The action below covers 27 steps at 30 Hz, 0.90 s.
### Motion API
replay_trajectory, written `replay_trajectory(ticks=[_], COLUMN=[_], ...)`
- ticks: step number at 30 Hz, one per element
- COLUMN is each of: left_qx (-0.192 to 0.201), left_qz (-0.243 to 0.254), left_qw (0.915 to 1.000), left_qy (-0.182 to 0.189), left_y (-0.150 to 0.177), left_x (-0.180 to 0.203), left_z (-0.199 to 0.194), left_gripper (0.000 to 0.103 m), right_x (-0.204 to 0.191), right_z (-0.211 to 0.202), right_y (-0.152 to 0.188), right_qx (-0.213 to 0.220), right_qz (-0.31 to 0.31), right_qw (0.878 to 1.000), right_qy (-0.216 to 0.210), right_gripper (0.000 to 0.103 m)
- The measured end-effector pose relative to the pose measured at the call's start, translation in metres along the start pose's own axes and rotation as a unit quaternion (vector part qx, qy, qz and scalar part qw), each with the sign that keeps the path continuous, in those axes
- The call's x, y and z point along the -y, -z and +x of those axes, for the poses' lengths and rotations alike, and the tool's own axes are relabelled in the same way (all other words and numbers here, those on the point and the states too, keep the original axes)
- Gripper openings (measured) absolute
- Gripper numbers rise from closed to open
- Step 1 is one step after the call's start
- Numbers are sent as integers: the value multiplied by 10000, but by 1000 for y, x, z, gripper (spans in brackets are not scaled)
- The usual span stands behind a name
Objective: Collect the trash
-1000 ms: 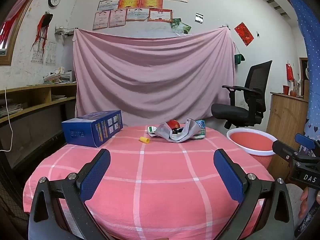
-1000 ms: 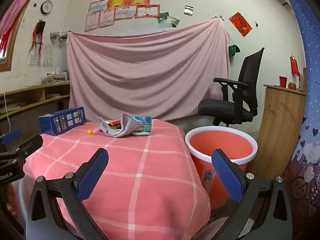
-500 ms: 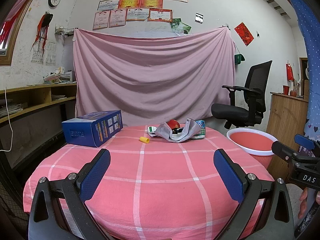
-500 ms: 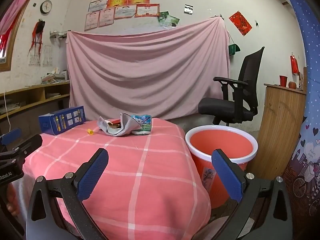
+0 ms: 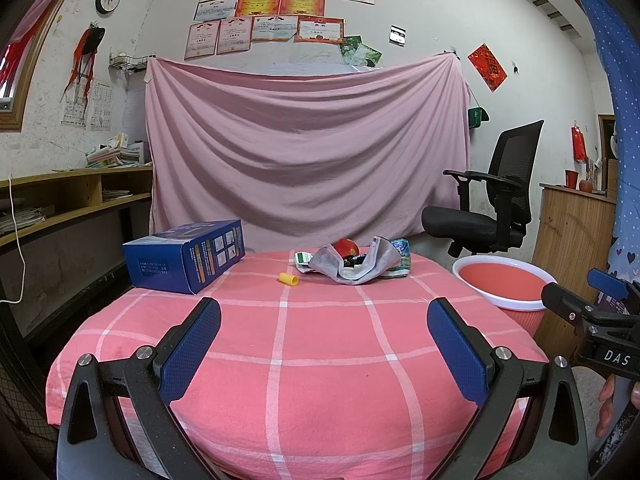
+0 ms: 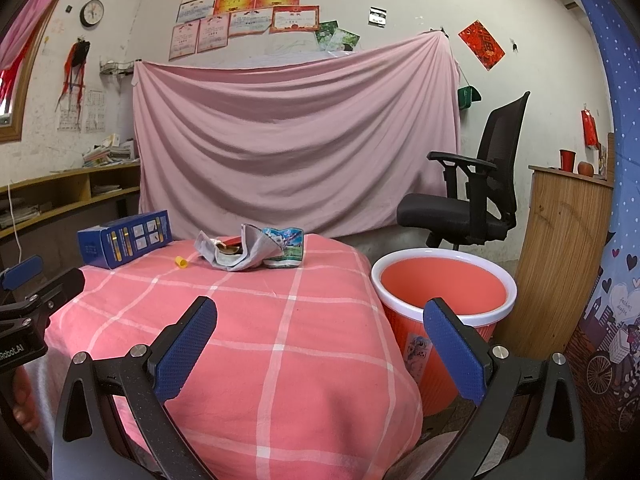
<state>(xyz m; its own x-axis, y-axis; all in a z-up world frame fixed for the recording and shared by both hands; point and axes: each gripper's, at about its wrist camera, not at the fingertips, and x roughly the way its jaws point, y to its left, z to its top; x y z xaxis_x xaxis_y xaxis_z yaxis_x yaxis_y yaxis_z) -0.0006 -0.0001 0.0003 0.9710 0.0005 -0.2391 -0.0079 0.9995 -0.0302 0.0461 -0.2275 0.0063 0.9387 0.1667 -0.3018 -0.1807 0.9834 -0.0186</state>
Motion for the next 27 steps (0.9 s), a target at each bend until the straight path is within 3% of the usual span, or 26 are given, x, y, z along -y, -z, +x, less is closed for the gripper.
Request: replay_trajectory(ticks=[27], left_qx=[-6], left_qz=[5], left_qw=[10000], left_qy=[0], left_y=[0], left_x=[0], left_z=[0], left_gripper=[101], right_x=[-2], right_z=[1], right_y=[1], right_qx=[-18], right_qz=[10], right_qw=[10000], right_qy=[-2], right_gripper=[103])
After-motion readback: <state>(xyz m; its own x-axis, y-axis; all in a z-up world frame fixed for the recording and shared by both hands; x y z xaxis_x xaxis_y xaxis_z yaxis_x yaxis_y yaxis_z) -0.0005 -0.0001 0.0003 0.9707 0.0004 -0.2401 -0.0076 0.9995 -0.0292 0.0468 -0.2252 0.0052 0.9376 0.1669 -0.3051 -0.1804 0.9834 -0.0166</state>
